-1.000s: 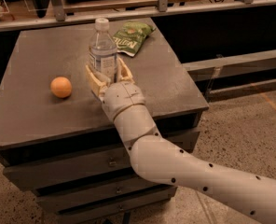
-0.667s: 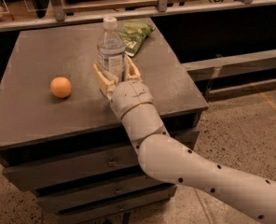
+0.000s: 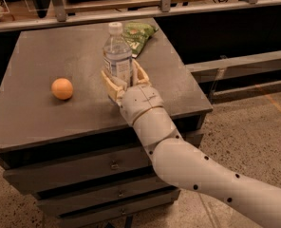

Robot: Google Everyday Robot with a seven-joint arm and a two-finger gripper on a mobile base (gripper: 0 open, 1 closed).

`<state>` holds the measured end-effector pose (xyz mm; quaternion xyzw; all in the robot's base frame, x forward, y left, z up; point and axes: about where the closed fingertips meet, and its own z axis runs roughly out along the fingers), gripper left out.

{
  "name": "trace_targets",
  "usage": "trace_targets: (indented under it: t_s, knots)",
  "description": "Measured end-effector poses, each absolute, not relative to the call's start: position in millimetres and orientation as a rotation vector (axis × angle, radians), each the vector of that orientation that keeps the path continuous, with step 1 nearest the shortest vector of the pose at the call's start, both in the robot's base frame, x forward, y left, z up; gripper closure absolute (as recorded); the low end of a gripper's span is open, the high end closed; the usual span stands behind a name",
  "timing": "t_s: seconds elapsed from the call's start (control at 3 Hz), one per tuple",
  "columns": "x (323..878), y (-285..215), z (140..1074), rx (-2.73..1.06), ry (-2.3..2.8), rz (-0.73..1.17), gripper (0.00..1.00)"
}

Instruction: Place blue plastic bottle upright

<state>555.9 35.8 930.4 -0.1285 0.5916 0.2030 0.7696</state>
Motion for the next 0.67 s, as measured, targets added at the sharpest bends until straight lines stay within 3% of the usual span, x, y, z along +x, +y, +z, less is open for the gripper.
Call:
trace_targets:
  t_s: [0.67]
  knots:
    - [557.5,45.6,929.6,-0.271,1.237,0.429,1.0]
